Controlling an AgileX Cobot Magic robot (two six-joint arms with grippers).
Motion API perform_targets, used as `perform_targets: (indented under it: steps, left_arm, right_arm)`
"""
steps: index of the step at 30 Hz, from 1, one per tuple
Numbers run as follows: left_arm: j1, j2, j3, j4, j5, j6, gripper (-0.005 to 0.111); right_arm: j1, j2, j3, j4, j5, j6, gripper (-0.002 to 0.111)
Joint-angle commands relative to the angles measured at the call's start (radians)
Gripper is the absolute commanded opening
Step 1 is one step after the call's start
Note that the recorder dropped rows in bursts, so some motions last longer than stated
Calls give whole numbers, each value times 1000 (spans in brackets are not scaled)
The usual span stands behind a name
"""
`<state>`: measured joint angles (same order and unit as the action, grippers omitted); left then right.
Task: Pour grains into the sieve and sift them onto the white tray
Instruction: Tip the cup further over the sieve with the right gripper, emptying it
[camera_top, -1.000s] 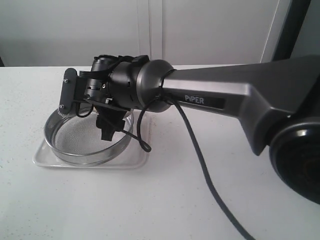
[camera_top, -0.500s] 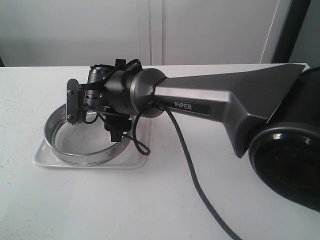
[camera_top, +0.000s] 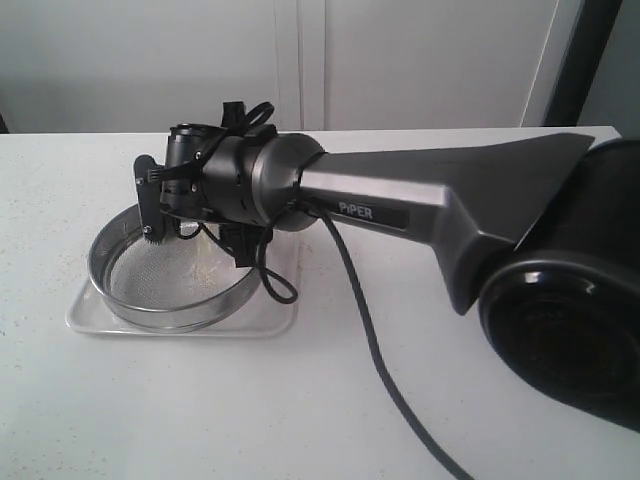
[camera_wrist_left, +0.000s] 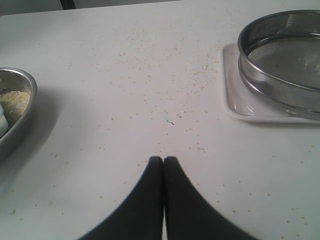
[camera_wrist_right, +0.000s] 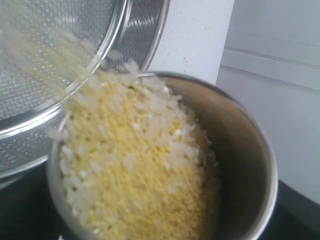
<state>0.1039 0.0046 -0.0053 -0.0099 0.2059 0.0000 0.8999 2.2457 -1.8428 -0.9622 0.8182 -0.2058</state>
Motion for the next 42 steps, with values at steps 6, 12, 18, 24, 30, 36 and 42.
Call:
perform_targets:
  steps: [6,12,18,24,30,36,42]
  left_arm:
    - [-8,-5,5,-11,-4,0,0]
    - [-8,-5,5,-11,-4,0,0]
    - [-8,-5,5,-11,-4,0,0]
    - [-8,-5,5,-11,-4,0,0]
    - [-8,-5,5,-11,-4,0,0]
    - [-8,-5,5,-11,-4,0,0]
    - [-8,-5,5,-11,-4,0,0]
  right_arm:
    - [0,49,-79,-16,56,-74,0]
    - [0,49,-79,-26,89,-111,0]
    - [19,49,-79,-64,92,-137,0]
    - [35,49,-79,-75,94,-161,0]
    - [54,49,-79,-129,100,-183,0]
    - [64,51,-79,-187,100,-217,0]
    - [71,51,-79,-224,100,-217,0]
